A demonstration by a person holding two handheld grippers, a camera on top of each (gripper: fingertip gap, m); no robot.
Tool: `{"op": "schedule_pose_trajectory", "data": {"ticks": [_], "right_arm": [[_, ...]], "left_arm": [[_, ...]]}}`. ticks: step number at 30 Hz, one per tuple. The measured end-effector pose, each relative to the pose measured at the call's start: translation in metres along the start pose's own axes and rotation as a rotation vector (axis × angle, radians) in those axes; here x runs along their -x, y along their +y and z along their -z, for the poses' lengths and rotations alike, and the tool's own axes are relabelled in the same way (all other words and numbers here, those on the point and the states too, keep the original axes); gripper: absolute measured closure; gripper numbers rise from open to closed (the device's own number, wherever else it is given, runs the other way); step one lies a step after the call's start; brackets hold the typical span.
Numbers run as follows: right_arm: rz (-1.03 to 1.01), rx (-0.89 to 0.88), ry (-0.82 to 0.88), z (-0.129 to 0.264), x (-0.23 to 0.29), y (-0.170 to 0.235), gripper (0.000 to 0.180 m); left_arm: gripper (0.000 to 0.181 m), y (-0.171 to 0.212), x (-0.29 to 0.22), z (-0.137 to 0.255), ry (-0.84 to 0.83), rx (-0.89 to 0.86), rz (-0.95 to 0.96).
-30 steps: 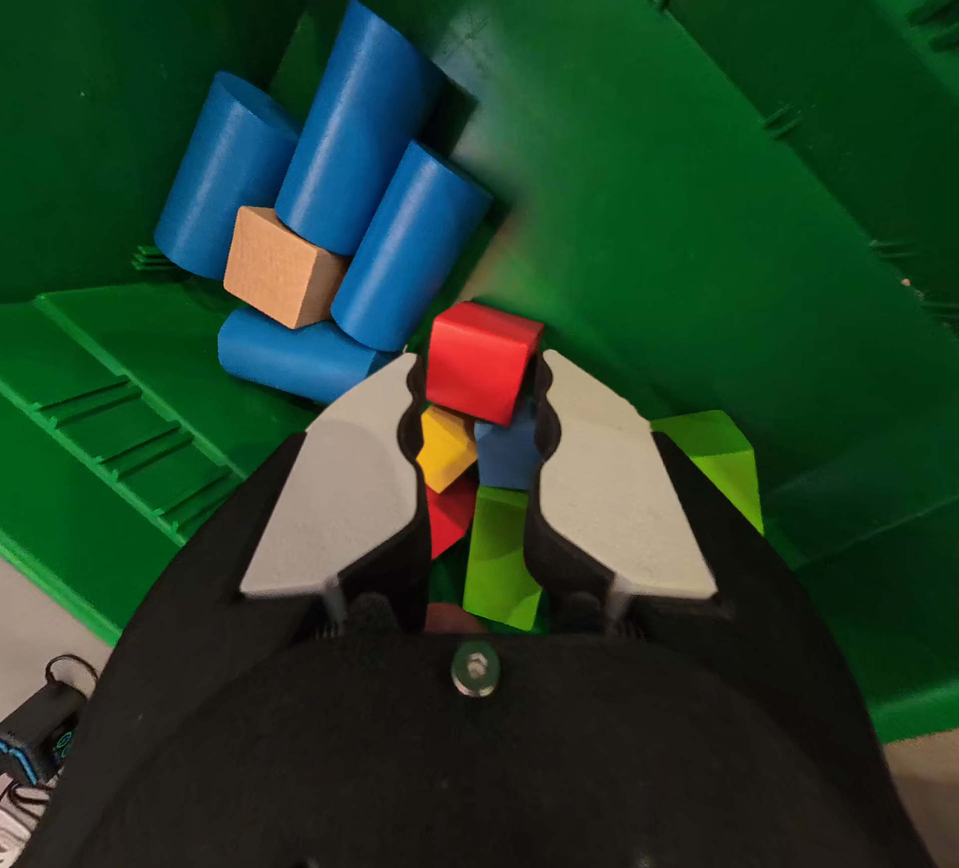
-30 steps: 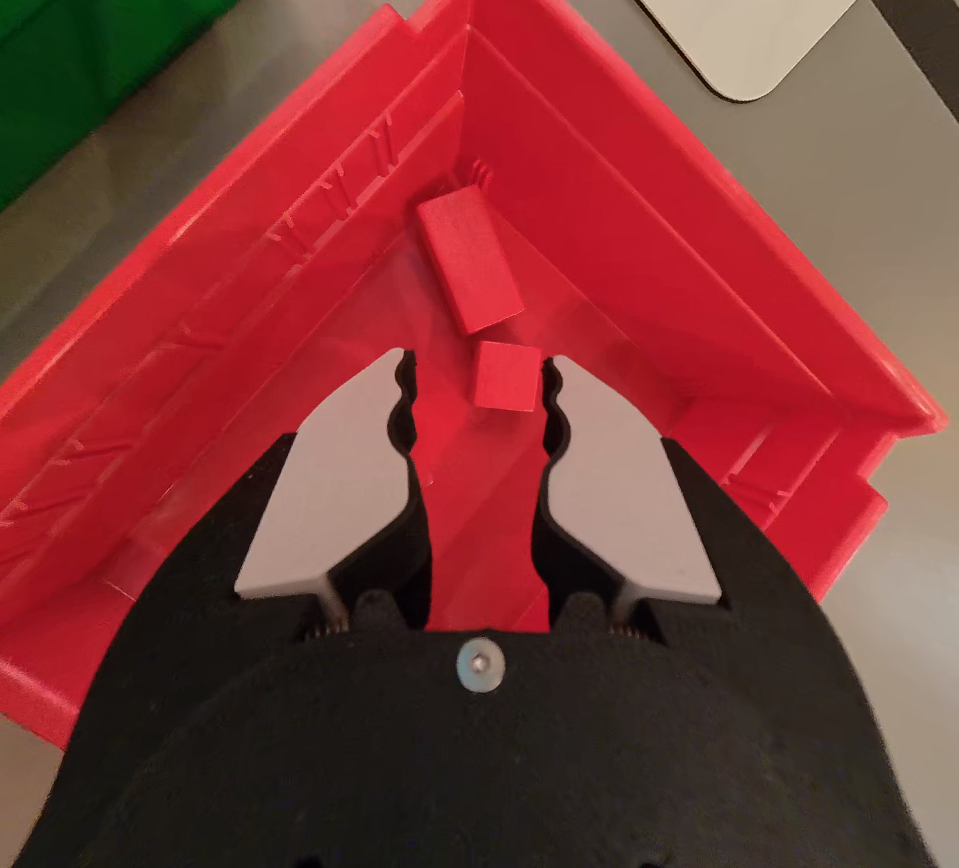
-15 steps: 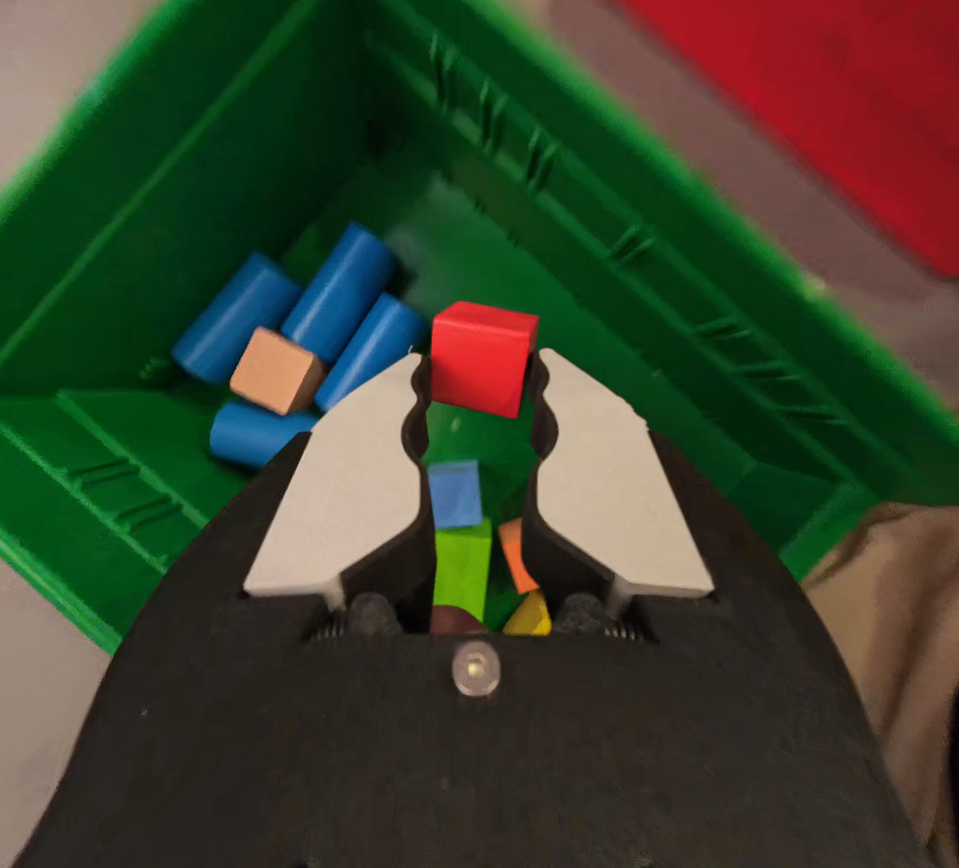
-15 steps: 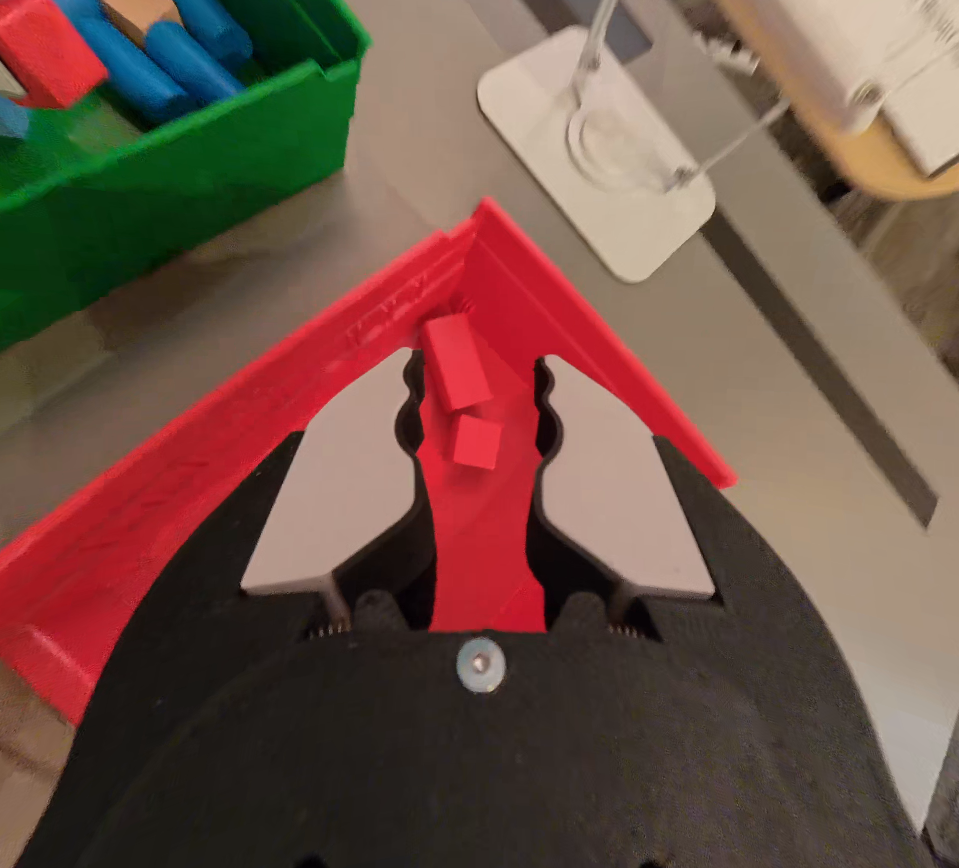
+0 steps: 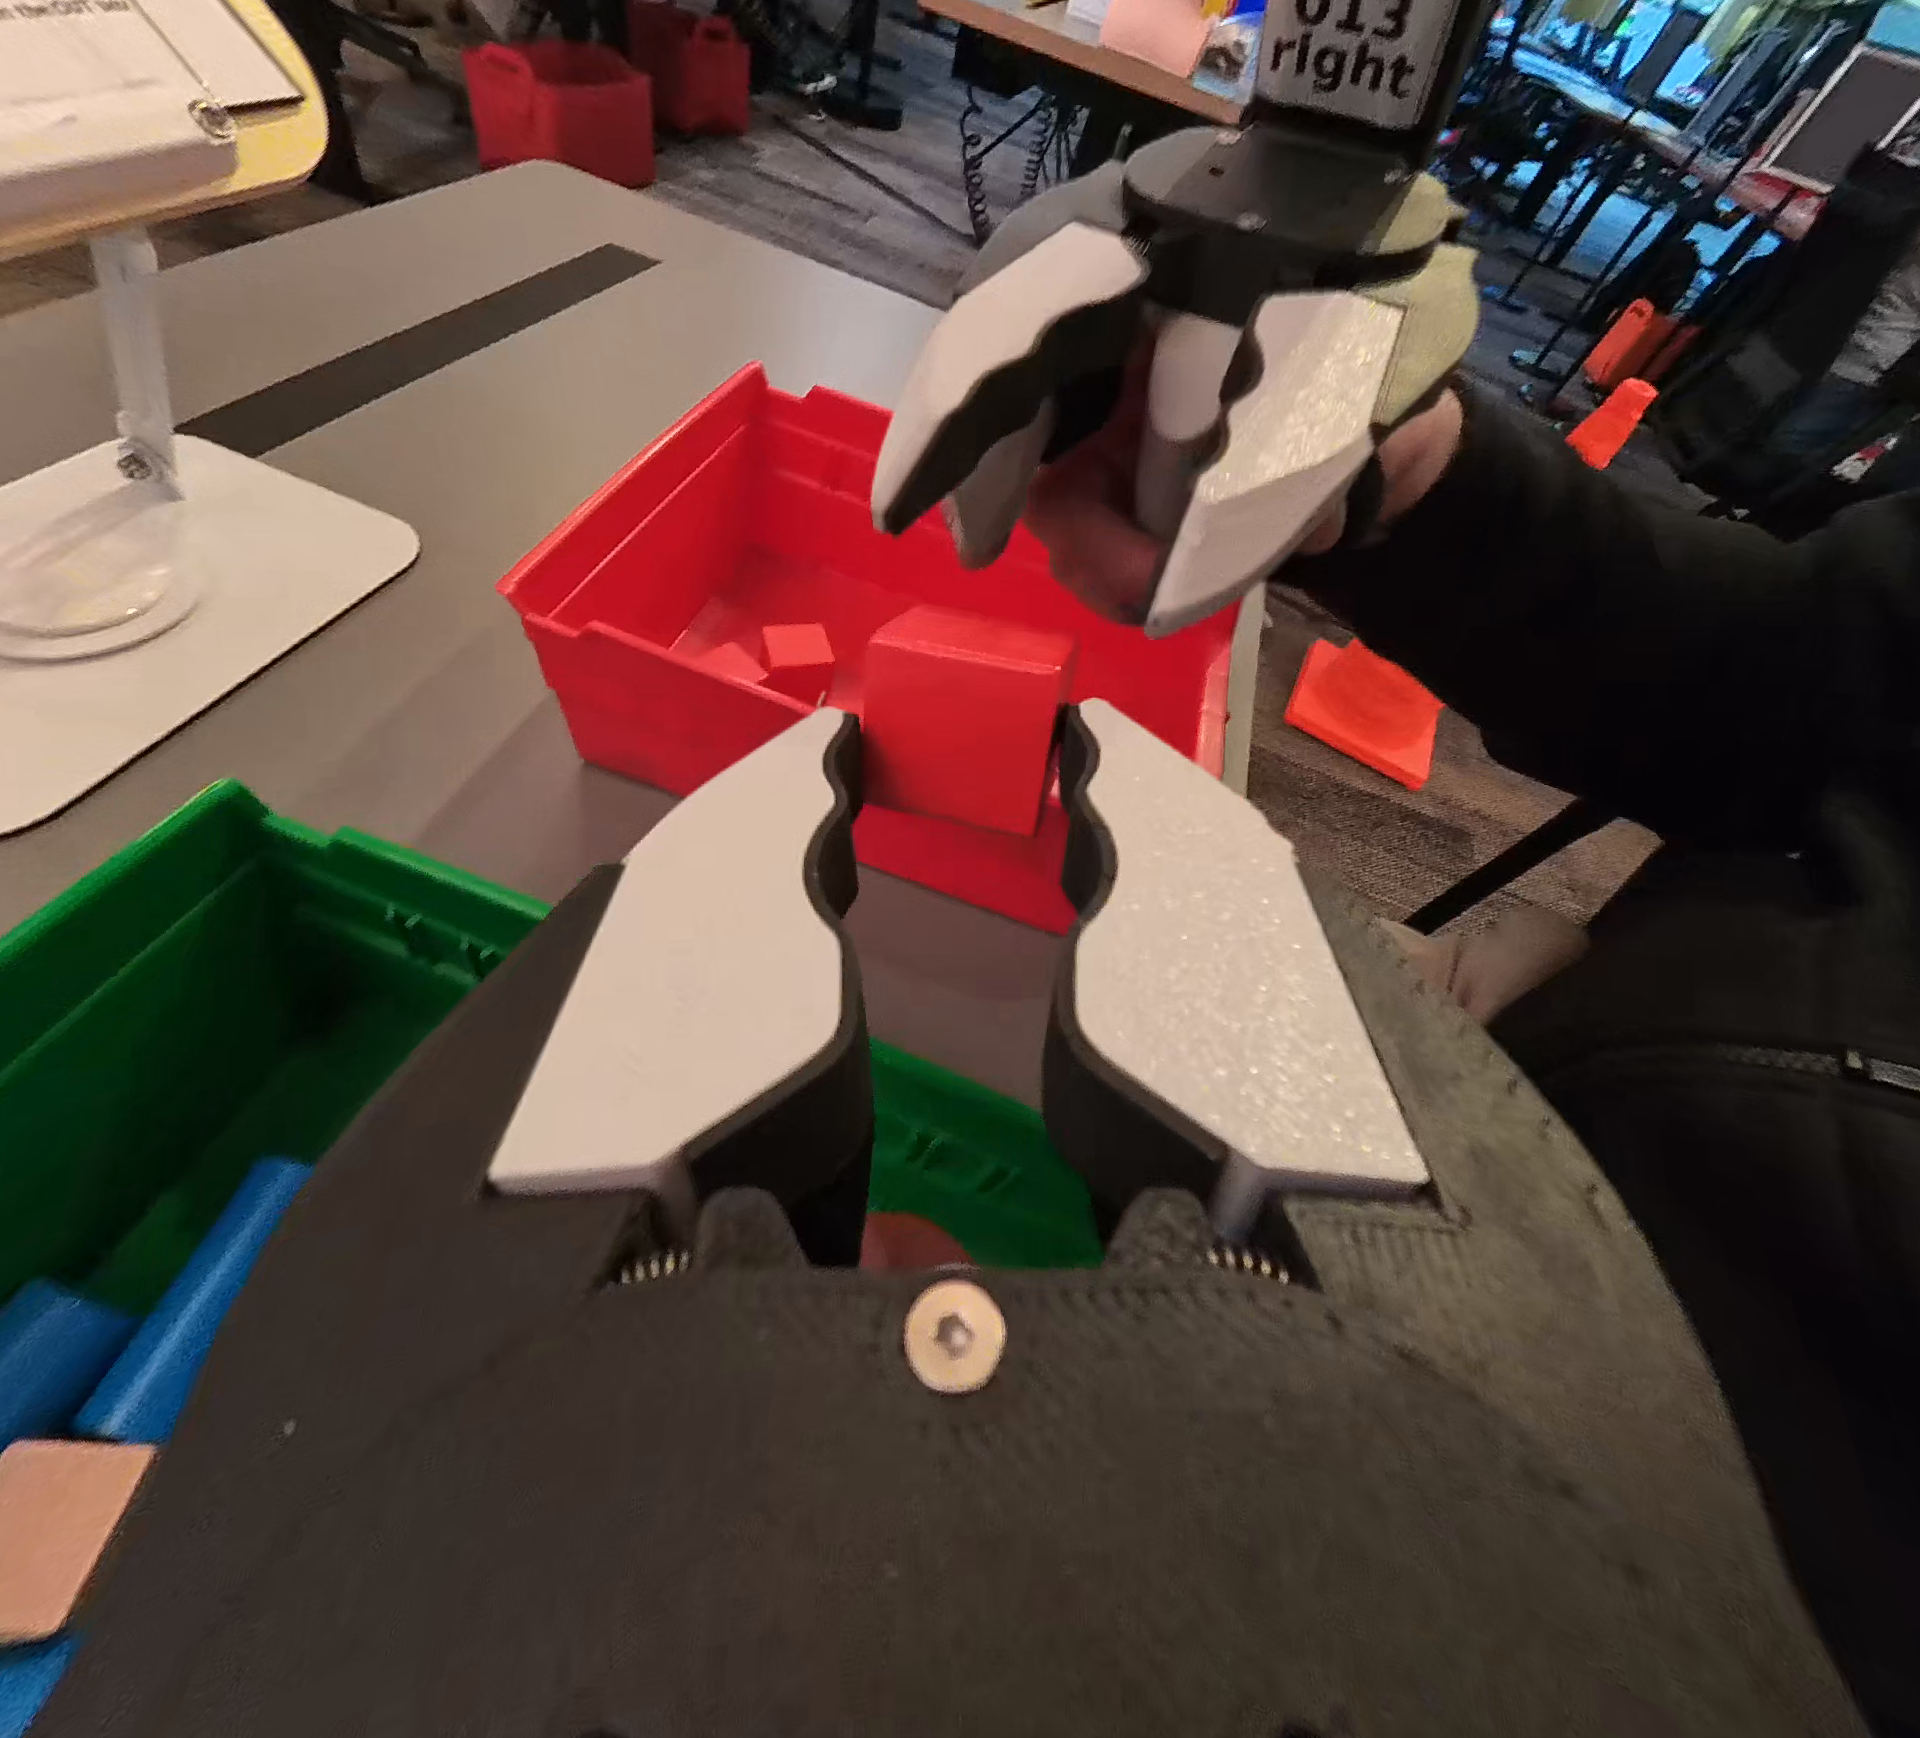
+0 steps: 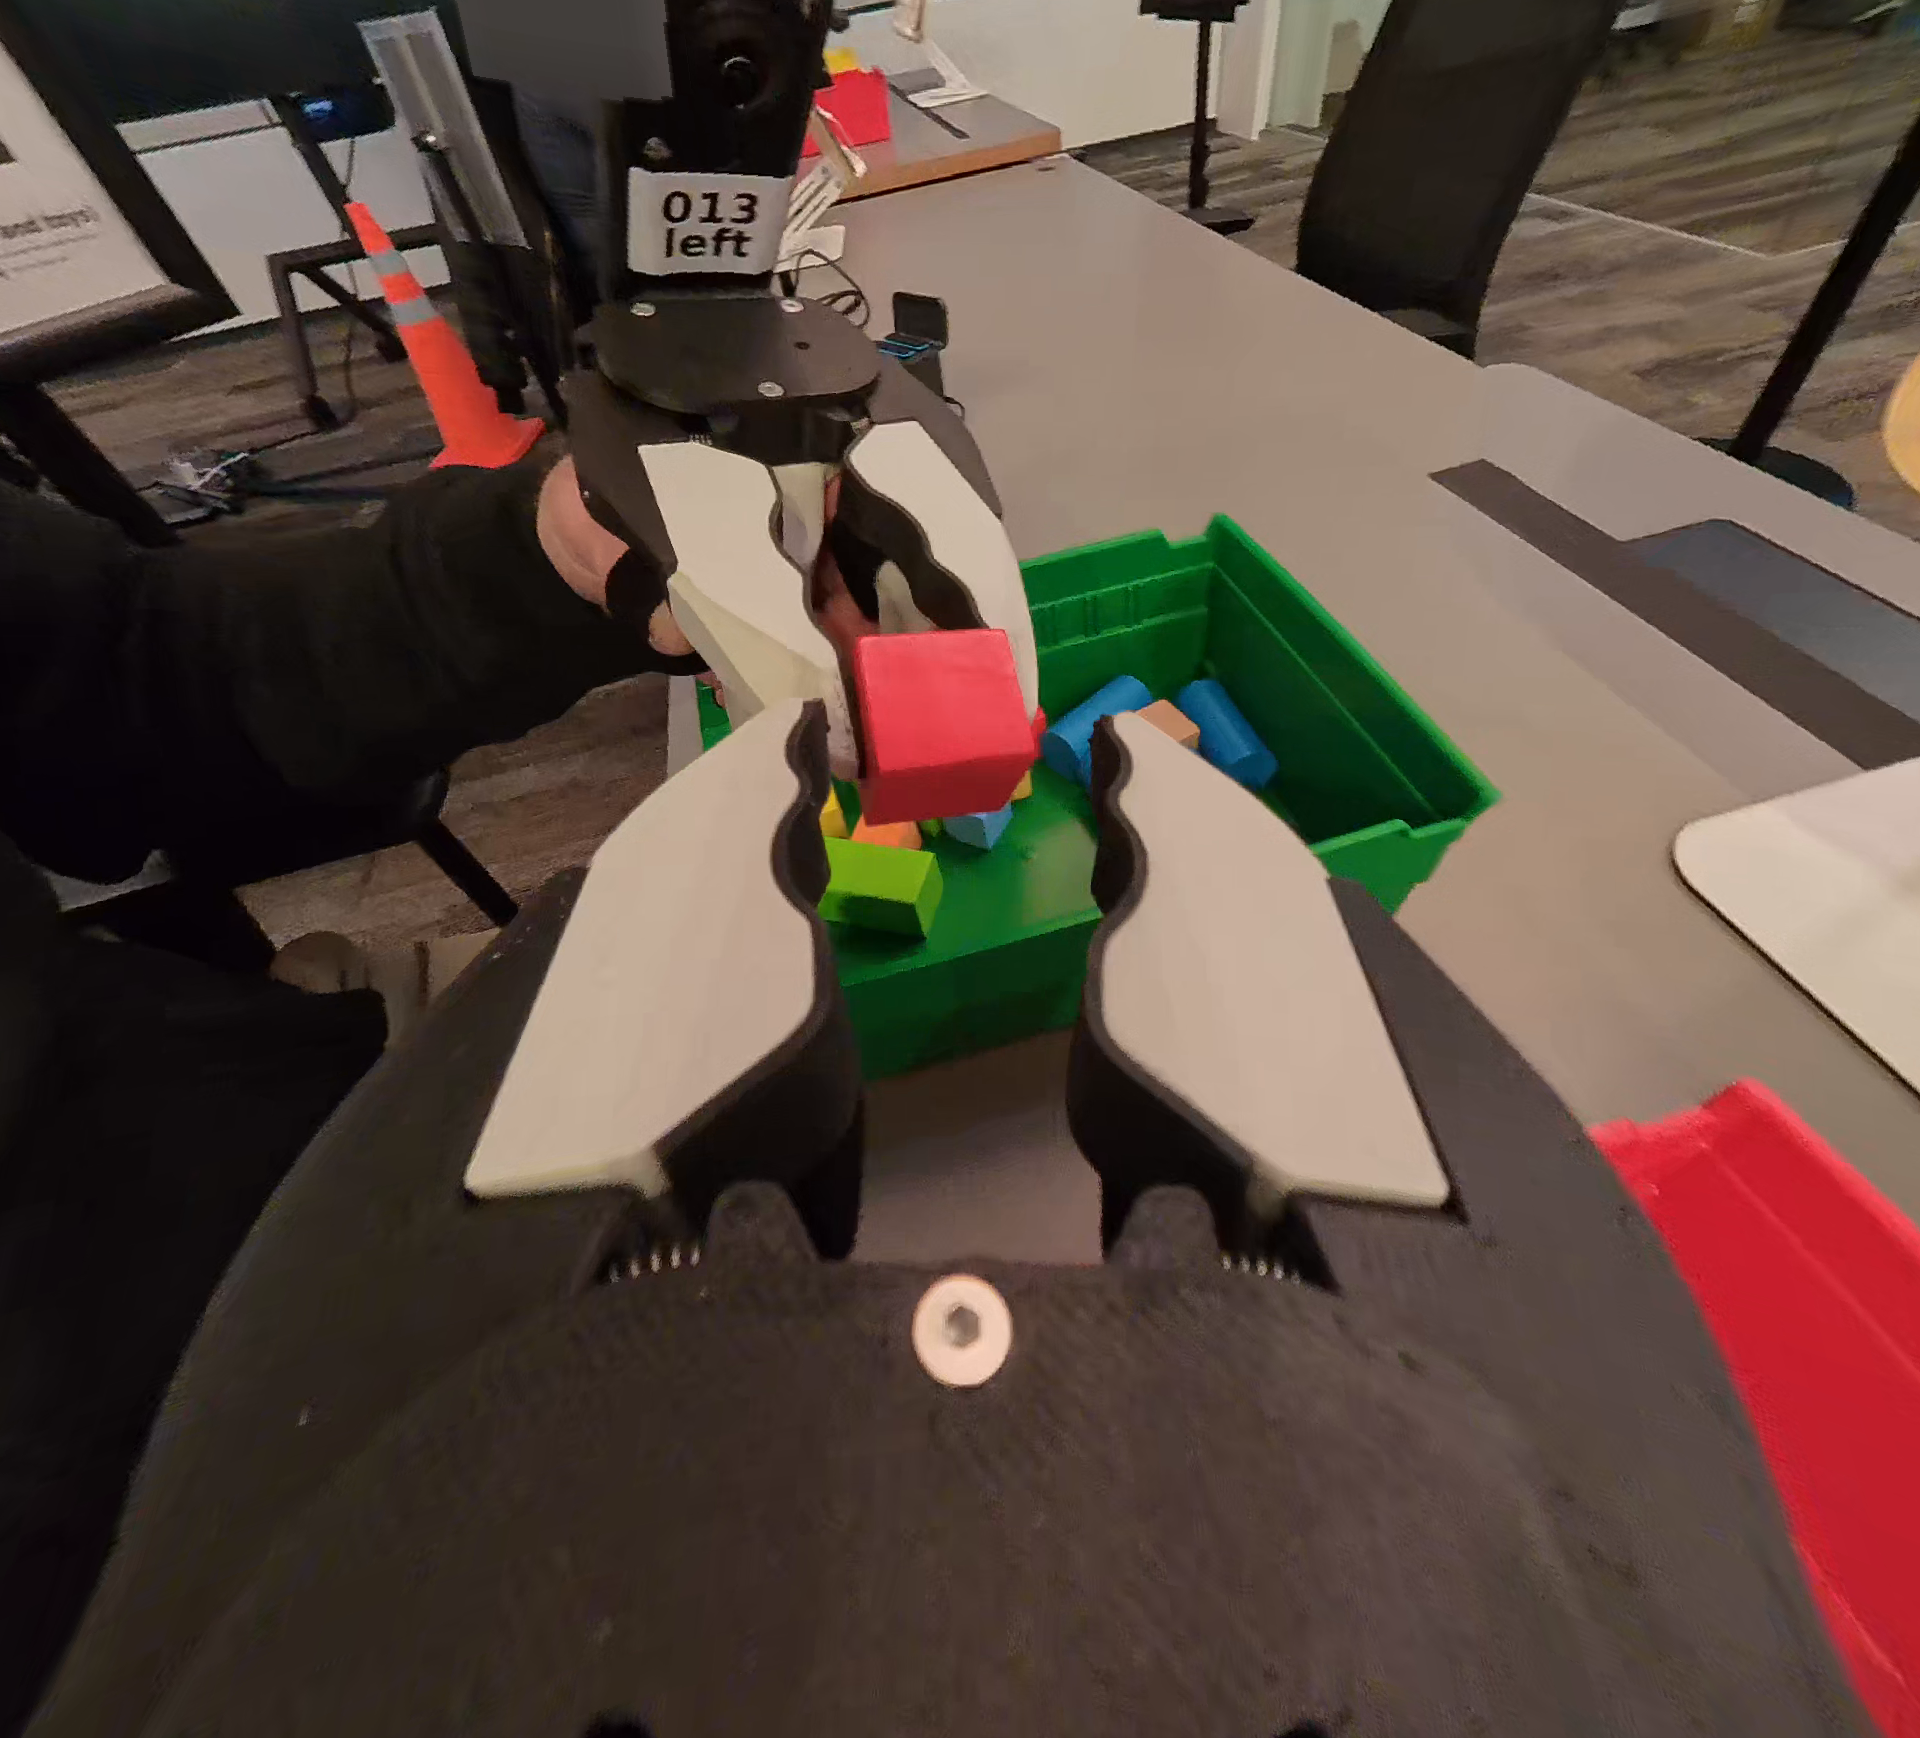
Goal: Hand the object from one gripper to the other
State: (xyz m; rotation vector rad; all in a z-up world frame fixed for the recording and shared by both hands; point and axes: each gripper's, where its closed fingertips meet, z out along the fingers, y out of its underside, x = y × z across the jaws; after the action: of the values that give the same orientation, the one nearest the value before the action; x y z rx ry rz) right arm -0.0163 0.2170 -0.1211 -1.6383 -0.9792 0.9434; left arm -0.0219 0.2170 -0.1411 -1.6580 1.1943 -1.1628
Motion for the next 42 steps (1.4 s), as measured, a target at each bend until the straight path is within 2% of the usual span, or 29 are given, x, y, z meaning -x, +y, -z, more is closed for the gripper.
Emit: {"op": "schedule_pose_trajectory", "data": {"ticks": [6, 12, 22, 26, 30, 33, 36, 42], "right_arm": [[-0.081, -0.061, -0.104, -0.004, 0.011, -0.003, 0.146], [-0.141, -0.119, -0.174, 0.000, 0.016, -0.009, 0.147], [-0.130, -0.143, -0.132, 0.008, 0.010, -0.019, 0.147], [-0.120, -0.135, 0.010, 0.029, -0.018, -0.024, 0.147], [-0.097, 0.030, 0.293, 0.063, -0.074, 0.002, 0.147], [-0.075, 0.255, 0.493, 0.090, -0.112, 0.043, 0.147], [-0.049, 0.492, 0.614, 0.108, -0.134, 0.086, 0.147], [-0.060, 0.870, 0.690, 0.123, -0.149, 0.160, 0.147]], "left_arm": [[0.145, -0.008, -0.013, -0.003, 0.066, -0.057, 0.002], [0.145, -0.017, -0.019, 0.002, 0.090, -0.114, -0.029], [0.143, -0.022, -0.018, 0.003, 0.087, -0.154, -0.005], [0.131, -0.026, -0.007, 0.010, 0.043, -0.176, 0.013], [0.129, -0.020, 0.013, 0.019, -0.064, -0.126, -0.009], [0.129, -0.016, 0.020, 0.021, -0.103, -0.092, -0.024], [0.130, -0.011, 0.023, 0.018, -0.120, -0.065, -0.033], [0.130, 0.001, 0.024, 0.011, -0.139, 0.002, -0.064]]}}
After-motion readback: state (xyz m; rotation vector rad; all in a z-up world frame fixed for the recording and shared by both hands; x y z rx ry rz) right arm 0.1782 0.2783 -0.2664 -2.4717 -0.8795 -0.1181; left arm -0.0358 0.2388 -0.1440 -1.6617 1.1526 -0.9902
